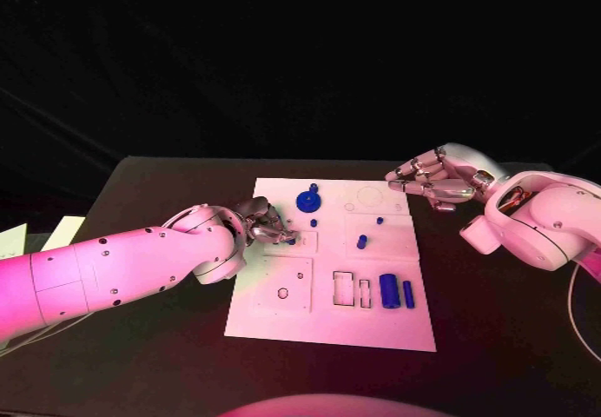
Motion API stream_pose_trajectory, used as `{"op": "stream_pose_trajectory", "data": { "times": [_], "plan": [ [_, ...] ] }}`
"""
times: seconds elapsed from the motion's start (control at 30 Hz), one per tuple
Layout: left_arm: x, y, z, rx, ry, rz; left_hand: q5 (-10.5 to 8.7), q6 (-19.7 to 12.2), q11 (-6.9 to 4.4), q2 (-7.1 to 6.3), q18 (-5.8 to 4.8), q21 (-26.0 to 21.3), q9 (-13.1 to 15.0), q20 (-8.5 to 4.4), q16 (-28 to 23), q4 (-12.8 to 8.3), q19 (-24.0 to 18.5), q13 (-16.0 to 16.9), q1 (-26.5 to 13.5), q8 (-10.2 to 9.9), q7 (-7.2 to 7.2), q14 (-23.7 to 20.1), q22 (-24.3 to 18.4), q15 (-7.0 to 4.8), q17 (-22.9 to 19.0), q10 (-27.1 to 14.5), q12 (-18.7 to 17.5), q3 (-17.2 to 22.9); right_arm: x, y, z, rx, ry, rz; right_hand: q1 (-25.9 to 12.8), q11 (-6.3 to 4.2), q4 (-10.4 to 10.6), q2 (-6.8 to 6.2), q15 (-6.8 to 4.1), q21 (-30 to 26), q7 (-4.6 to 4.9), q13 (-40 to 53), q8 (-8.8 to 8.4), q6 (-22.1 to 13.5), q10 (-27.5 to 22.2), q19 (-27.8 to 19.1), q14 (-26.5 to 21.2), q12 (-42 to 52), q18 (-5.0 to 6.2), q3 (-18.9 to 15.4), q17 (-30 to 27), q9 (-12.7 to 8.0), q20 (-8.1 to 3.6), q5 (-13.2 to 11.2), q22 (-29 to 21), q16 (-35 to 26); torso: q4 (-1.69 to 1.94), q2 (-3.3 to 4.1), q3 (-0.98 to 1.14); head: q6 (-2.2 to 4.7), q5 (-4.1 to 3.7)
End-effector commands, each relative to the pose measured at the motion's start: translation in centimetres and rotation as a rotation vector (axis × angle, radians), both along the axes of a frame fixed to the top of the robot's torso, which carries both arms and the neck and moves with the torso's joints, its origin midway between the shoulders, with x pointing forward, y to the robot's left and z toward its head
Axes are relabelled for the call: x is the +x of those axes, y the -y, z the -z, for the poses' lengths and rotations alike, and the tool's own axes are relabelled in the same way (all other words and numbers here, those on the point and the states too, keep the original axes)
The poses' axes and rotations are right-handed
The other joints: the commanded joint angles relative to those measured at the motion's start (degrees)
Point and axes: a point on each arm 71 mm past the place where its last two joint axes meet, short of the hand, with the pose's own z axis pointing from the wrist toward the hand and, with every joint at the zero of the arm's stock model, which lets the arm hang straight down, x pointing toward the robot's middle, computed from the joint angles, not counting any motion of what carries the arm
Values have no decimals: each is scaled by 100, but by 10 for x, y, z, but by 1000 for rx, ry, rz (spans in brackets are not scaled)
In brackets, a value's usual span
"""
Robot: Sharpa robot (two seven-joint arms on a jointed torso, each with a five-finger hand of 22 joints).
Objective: Assemble the parts on the task board
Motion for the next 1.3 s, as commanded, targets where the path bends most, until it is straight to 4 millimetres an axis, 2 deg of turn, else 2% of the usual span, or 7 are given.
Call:
{"op": "stream_pose_trajectory", "data": {
  "times": [0.03, 0.23, 0.47, 0.93, 1.03, 1.17, 1.3],
  "plan": [
    [-3, -5, 16, 63, -107, -7, 2, 14, -4, -9, -86, 18, -30, -27, 14, -14, 317, 9, -70, 7, -5, 604, 857, -29, 1507, 37, 27, -30, -1, -1, 0, 1, 8, -5, 26, -7, 6, -52, -49, -29, -12, 1, 30, 2, 25, -12, 404, 18, 39, 30, 567, -7, -34, 37, -9, -36, 0, 4, 2, -13, -2],
    [2, -7, 13, 85, -120, -17, 2, 11, -4, -49, -83, 5, -57, -31, 14, 39, 313, 7, -178, 20, -6, 604, 848, -32, 1507, 28, 19, -151, -1, -1, -1, 1, 6, -6, 30, -7, 4, -62, -49, -30, -12, -3, 31, 2, 22, -13, 403, 16, 40, 33, 563, -7, -34, 50, -10, -39, -11, 4, 9, -18, -1],
    [4, -7, 9, 99, -116, -11, 2, 14, -6, -69, -86, 14, -65, -32, 14, 46, 317, 17, -199, 27, -9, 604, 859, -32, 1507, 29, 26, -195, -2, -1, 0, 21, -13, -2, 30, -7, 4, -62, -49, -30, -12, -3, 31, 2, 22, -13, 403, 16, 40, 33, 563, -7, -34, 50, -10, -39, 7, -3, 1, -28, -12],
    [3, -6, 8, 114, -122, 2, -1, 31, -12, -129, -87, 16, -87, -34, 14, 52, 320, 38, -225, 53, -18, 604, 866, -36, 1507, 36, 43, -334, -2, 1, 0, 33, -23, 1, 28, -6, 6, -68, -48, -29, -11, 4, 31, 1, 26, -12, 404, 22, 39, 33, 567, -7, -35, 55, -8, -37, 7, -2, -7, -29, -12],
    [3, -6, 8, 112, -118, 1, -13, 69, -3, -125, -90, 17, -119, -25, 14, 261, 322, 55, -460, 80, 0, 604, 874, -22, 1507, 45, 58, -746, -2, 1, 0, 33, -23, 2, 28, -6, 6, -68, -48, -29, -11, 4, 31, 1, 26, -12, 404, 22, 39, 33, 567, -7, -35, 55, -8, -37, 10, -1, -7, -30, -13],
    [3, -6, 7, 108, -111, -6, 32, 75, -15, 154, -87, 10, -223, -34, 14, 620, 324, 93, -337, 104, -11, 604, 885, -8, 1507, 46, 79, -1912, -2, 1, 0, 33, -22, 1, 38, -6, 5, -72, -48, -32, -11, -6, 32, -1, 18, -14, 402, 14, 40, 44, 558, -8, -35, 79, -13, -44, 8, 1, -8, -32, -4],
    [3, -7, 7, 105, -106, -14, 25, 82, 1, 260, -89, 4, -286, -23, 14, 899, 326, 111, -222, 126, -4, 604, 891, -29, 1507, 47, 85, -2382, -1, 1, 0, 32, -21, 2, 47, -6, 5, -76, -49, -38, -10, -11, 33, -4, 12, -19, 401, 12, 42, 60, 557, -9, -35, 116, -23, -45, 6, 1, -9, -32, 1]
  ]
}}
